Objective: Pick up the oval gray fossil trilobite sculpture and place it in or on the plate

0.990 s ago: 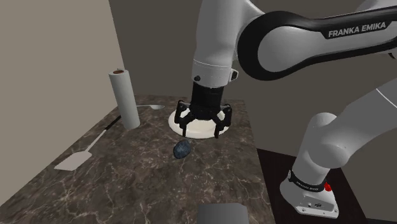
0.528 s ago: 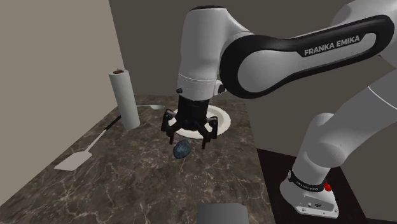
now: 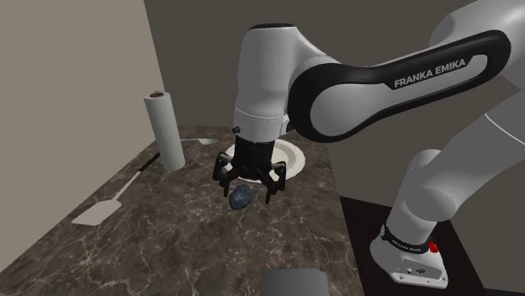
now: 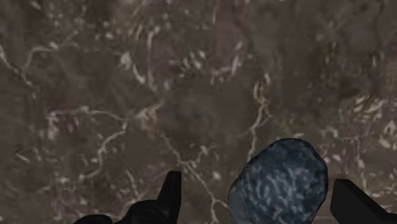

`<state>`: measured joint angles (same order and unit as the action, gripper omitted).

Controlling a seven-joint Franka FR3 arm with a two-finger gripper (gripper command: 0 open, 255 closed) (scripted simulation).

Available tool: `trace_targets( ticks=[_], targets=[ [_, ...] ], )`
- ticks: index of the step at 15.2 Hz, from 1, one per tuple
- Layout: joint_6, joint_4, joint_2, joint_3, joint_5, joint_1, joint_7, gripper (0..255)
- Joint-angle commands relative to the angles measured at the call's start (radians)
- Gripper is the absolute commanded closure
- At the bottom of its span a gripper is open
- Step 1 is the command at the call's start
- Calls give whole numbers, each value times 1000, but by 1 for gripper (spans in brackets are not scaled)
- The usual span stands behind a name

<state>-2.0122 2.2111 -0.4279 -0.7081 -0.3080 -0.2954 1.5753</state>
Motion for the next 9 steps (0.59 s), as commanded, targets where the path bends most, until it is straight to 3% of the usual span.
trace_targets(
  ticks=[1,2,3,9],
  targets=[
    [0,0,0,0,0,0,0,0],
    [0,0,0,0,0,0,0,0],
    [0,0,0,0,0,0,0,255],
    [0,0,0,0,0,0,0,255]
  ],
)
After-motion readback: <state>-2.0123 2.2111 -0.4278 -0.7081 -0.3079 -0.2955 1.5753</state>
